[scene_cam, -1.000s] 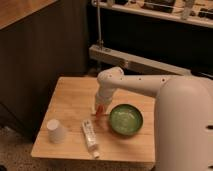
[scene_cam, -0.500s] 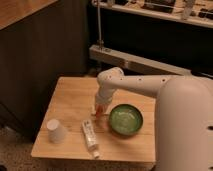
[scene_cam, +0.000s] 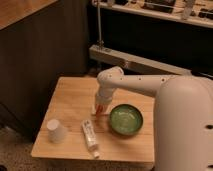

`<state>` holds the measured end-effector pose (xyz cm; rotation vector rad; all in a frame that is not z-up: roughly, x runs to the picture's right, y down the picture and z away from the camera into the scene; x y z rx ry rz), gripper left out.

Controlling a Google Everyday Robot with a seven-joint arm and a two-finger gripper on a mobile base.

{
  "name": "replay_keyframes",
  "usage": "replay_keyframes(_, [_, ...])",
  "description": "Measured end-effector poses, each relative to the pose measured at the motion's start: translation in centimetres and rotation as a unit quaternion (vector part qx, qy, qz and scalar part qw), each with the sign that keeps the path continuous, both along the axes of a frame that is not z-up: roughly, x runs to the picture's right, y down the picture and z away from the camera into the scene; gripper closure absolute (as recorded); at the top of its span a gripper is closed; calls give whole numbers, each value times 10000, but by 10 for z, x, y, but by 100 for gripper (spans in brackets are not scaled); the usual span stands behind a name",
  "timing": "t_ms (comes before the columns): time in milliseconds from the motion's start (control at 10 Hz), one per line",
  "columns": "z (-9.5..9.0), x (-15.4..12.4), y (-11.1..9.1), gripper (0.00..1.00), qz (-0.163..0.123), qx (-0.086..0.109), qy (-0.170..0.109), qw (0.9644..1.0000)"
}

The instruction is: Place the pepper on the white sponge

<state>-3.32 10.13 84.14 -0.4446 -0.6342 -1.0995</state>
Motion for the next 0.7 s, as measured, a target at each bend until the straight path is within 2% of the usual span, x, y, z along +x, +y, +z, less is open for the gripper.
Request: replay_keyframes(700, [19, 7, -2, 100, -84, -1, -47, 10000])
